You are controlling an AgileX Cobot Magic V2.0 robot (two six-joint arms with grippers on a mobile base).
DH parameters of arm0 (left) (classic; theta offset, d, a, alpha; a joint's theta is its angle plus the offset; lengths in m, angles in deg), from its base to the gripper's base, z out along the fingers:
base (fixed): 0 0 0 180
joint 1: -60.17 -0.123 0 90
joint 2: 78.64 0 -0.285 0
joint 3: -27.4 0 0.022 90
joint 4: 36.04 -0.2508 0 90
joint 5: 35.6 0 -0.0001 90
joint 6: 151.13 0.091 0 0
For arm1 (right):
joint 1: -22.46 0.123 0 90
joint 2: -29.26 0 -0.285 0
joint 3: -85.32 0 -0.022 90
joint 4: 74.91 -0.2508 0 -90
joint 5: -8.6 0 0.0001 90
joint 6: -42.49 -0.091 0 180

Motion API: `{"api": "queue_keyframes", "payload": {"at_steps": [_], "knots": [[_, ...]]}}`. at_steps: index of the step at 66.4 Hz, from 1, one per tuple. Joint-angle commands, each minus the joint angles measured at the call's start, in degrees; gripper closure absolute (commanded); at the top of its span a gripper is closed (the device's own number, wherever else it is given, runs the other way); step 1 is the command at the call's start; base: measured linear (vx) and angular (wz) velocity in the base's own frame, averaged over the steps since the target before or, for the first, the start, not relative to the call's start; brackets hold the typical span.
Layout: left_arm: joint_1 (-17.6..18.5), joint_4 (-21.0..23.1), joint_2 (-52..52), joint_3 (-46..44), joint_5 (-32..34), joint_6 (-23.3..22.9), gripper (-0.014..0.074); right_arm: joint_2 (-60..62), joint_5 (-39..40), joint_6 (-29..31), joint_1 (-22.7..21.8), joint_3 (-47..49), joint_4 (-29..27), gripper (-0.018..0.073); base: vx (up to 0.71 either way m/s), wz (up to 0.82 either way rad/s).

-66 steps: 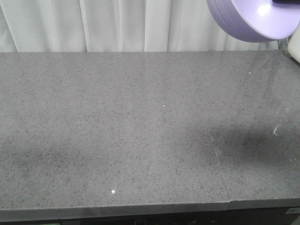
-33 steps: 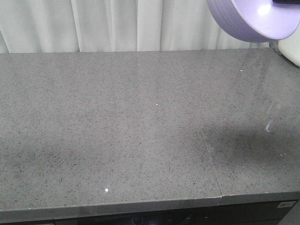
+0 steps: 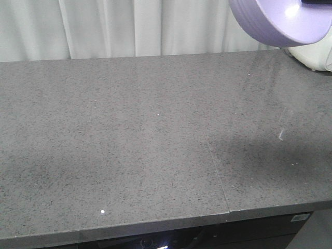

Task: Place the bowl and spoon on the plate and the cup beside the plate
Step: 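Turn the base away from the counter holding spoon and bowl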

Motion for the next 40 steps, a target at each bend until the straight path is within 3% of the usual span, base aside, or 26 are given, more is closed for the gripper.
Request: {"api": "queue_keyframes", "payload": {"at_steps": [1, 40], "knots": [[0.0, 0.7, -1.1, -1.5, 3.5, 0.0, 0.0603, 1.5, 2.4, 0.6, -0.3, 1.7, -3.1, 0.0569, -0.01, -0.15], [0.0, 0.7, -1.1, -1.5, 3.5, 0.0, 0.0603, 1.5, 2.4, 0.6, -0.3, 1.7, -3.1, 0.0569, 0.0, -0.16]]}}
